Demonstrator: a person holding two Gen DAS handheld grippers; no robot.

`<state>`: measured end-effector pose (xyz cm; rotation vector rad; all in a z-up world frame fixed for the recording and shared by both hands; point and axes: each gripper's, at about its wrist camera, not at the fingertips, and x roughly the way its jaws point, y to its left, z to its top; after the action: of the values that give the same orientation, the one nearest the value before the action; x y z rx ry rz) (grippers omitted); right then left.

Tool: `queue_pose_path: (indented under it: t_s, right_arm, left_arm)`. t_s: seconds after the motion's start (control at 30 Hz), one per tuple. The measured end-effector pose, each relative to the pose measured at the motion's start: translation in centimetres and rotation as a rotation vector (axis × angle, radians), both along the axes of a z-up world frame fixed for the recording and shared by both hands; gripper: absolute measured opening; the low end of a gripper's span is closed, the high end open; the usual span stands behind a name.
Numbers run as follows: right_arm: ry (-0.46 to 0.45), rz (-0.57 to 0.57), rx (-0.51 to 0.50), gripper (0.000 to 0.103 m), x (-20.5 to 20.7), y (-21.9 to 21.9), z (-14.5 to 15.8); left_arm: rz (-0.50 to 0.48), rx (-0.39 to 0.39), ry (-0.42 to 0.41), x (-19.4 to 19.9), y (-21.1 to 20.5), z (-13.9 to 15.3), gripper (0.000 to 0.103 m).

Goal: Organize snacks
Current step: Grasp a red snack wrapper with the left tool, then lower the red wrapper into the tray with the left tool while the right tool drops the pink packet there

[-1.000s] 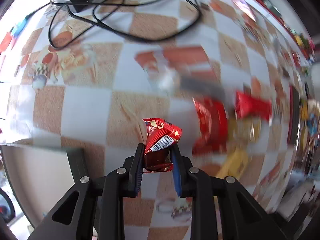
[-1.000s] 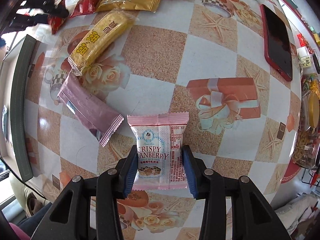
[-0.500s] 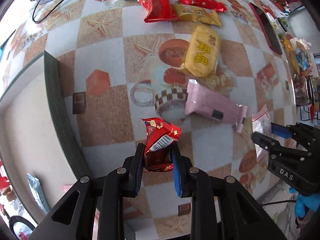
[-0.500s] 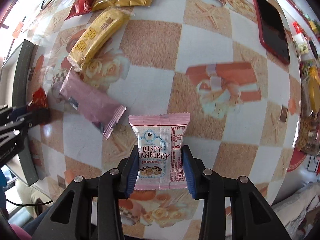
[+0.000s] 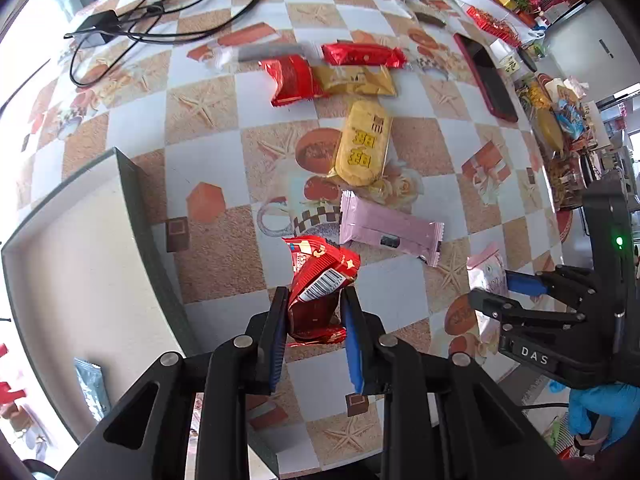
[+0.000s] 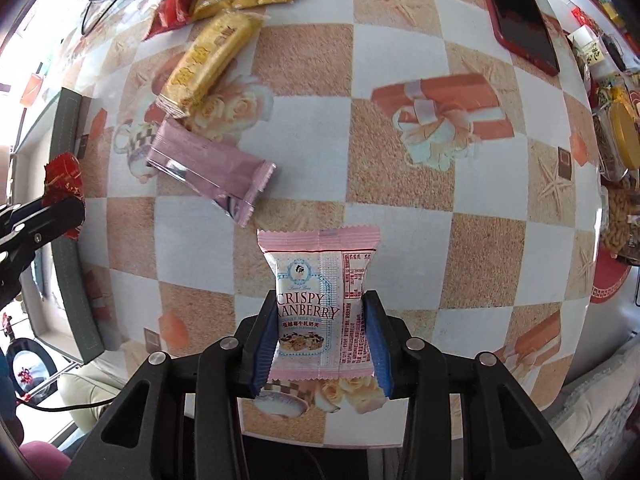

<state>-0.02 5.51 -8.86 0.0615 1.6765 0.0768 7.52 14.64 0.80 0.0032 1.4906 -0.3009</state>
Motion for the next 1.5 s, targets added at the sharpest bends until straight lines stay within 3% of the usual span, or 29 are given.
queue_pose_path:
  t_s: [0.93,1.5]
  right_arm:
    - [-0.065,0.163,-0.016,0.042,0.0,6.4,5.3]
    - [-0.082,0.356,0.025,0.042,-0.4,14.8,6.8]
  left_arm:
    - [0.173,-0.059,-0.097,-0.8,8.6,3.1,0.028]
    - [0.358,-0.023,-0.075,-3.1,17.6,1.6,0.028]
